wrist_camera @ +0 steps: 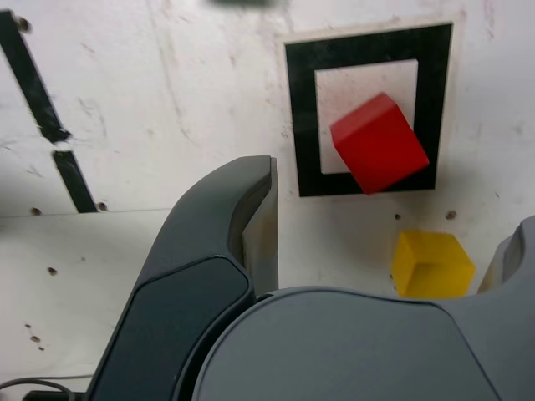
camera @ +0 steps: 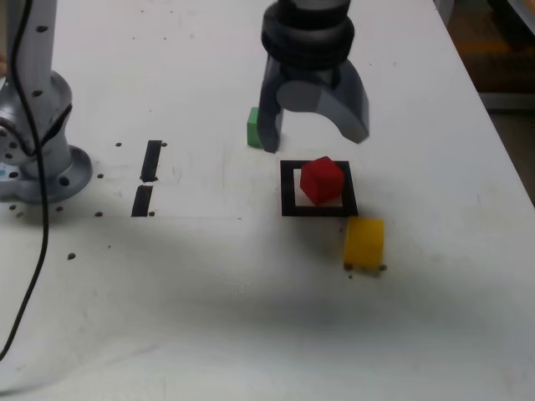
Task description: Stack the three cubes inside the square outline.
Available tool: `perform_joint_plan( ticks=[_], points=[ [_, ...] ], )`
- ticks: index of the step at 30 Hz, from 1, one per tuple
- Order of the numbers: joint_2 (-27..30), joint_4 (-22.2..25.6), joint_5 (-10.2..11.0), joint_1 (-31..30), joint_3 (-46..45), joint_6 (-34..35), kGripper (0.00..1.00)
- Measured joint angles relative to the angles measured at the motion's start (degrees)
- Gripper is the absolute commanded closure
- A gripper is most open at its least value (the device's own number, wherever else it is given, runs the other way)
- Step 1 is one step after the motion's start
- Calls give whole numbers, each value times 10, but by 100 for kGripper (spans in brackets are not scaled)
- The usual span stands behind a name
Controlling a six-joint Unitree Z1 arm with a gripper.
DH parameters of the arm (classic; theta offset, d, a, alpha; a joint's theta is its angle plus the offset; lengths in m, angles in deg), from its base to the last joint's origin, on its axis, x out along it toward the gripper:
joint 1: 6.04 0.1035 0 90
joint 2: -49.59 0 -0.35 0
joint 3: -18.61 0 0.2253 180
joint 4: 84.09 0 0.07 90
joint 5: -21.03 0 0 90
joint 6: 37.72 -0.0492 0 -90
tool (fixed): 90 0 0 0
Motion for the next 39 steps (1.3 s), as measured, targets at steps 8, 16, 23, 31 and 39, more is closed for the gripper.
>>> perform_joint_plan(
  ticks=[8,16,23,31,39],
  points=[
    [-34,-13,-8,-32,51,10,2],
    [-65,-12,-31,-60,84,9,2],
    [-103,-14,-42,-74,110,7,1],
    [-135,-16,-48,-78,140,10,1],
    [-147,-23,-44,-79,143,16,0]
  ],
)
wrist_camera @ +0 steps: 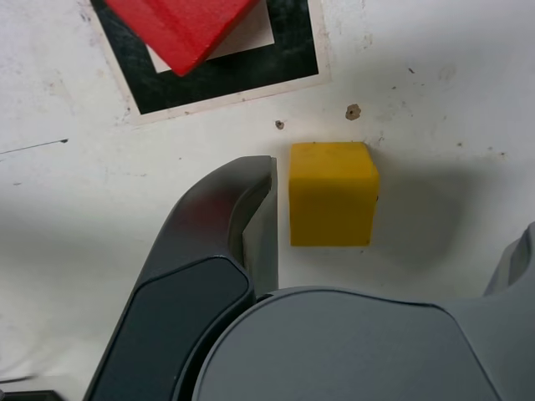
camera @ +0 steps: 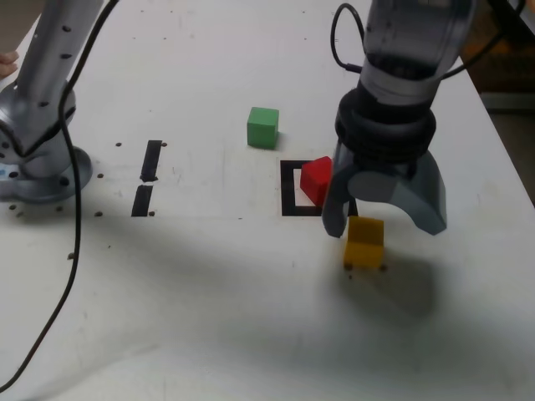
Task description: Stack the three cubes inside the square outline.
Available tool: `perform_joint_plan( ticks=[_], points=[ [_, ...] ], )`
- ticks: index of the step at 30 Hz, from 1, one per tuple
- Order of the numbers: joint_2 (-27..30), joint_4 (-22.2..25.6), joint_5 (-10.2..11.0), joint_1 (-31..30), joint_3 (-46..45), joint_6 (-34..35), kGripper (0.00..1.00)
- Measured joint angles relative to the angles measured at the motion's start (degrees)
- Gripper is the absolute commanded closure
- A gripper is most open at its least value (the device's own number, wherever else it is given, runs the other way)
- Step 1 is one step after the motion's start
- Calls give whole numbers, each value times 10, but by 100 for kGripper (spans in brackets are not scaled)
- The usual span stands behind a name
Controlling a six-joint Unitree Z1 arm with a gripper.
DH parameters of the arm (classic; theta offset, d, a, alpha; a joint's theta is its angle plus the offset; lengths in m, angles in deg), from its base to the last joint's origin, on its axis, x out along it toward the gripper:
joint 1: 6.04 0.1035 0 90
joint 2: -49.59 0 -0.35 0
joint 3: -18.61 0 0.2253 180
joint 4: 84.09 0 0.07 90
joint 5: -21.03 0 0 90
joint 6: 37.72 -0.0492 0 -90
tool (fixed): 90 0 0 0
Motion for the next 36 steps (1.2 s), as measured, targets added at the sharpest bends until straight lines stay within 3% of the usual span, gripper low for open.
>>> perform_joint_plan(
  ticks=[10,18,29,36],
  points=[
    [-12,-10,10,0,4,-1,1],
    [-16,-7,0,0,-5,-3,5],
    [-13,4,0,0,-13,-3,4],
    [-17,-6,-10,2,-22,-4,4]
  ],
)
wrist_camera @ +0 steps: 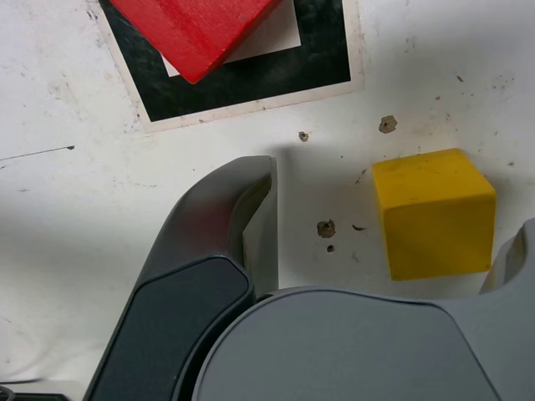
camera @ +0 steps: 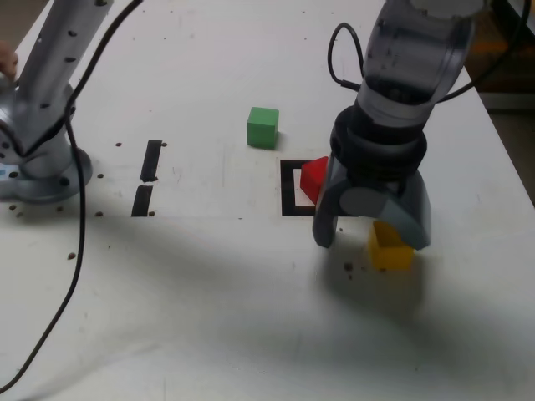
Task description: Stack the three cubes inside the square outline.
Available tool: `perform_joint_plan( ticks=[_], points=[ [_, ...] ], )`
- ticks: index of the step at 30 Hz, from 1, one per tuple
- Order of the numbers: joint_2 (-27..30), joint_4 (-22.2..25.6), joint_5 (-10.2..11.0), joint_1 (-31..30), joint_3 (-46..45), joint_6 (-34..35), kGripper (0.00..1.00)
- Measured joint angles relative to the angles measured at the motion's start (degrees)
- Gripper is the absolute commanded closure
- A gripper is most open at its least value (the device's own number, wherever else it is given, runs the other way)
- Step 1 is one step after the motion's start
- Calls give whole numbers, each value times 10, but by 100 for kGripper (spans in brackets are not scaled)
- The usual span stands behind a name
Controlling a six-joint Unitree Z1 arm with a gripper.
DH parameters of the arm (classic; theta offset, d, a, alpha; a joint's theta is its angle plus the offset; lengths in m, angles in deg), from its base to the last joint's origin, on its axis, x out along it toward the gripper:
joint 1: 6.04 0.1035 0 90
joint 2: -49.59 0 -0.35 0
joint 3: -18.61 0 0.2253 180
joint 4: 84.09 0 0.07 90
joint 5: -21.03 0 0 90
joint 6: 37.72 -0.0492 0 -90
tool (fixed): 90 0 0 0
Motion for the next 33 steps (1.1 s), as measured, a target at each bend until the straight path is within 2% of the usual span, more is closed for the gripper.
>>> perform_joint_plan(
  ticks=[6,17,27,29,33],
  points=[
    [-15,-10,-5,1,11,-7,4],
    [-37,-11,1,5,37,-10,7],
    [-48,1,-19,9,37,-11,22],
    [-48,5,-21,9,37,-10,29],
    [-52,16,-21,9,38,-9,49]
  ],
)
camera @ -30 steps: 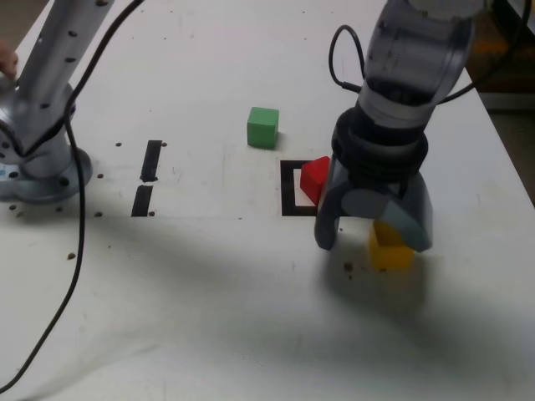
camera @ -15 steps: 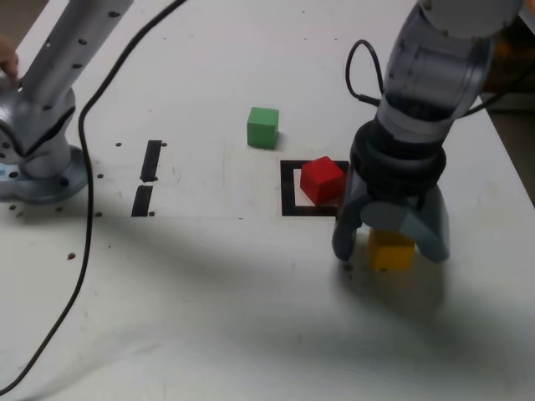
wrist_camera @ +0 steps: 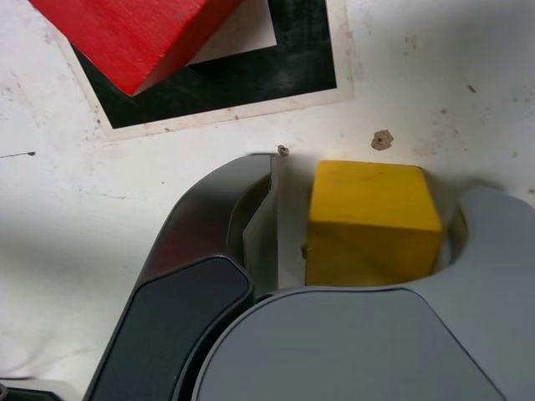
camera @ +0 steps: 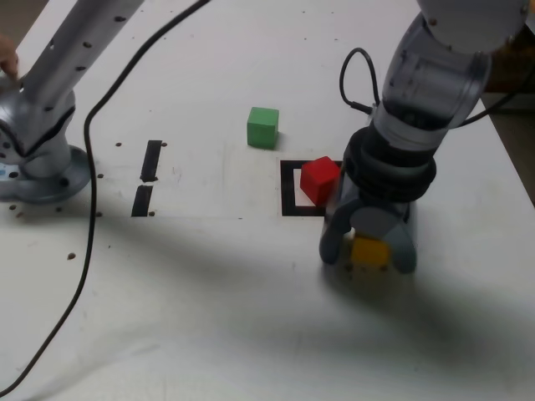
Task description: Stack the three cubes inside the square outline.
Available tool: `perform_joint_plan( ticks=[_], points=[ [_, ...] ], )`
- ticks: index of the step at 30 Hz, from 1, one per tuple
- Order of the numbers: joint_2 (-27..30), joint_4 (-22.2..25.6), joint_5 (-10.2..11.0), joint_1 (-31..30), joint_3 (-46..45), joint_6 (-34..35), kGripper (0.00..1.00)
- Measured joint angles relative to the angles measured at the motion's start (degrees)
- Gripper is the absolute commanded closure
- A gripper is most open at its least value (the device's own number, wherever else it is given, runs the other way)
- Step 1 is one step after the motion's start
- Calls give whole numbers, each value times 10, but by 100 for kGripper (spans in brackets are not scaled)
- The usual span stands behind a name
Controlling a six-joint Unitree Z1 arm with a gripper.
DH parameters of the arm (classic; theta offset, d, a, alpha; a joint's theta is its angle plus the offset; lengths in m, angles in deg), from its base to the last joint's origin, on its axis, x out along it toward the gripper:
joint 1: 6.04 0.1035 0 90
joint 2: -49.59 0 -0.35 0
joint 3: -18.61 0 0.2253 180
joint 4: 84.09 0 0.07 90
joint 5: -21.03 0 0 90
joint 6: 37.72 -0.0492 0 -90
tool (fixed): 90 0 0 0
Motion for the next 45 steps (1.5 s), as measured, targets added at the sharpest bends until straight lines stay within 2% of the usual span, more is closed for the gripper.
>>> perform_joint_plan(
  ticks=[5,7,10,17,22,25,32,36,40,45],
  points=[
    [0,3,2,0,3,1,74],
    [1,5,3,0,5,1,80],
    [2,8,3,0,6,1,82],
    [8,11,3,0,11,3,83],
    [21,22,10,0,11,8,83],
    [31,40,22,0,5,16,82],
    [83,88,71,0,-8,26,82],
    [97,96,89,11,-26,24,82],
    [117,98,94,28,-29,20,81],
    [118,97,98,41,-24,15,73]
  ],
)
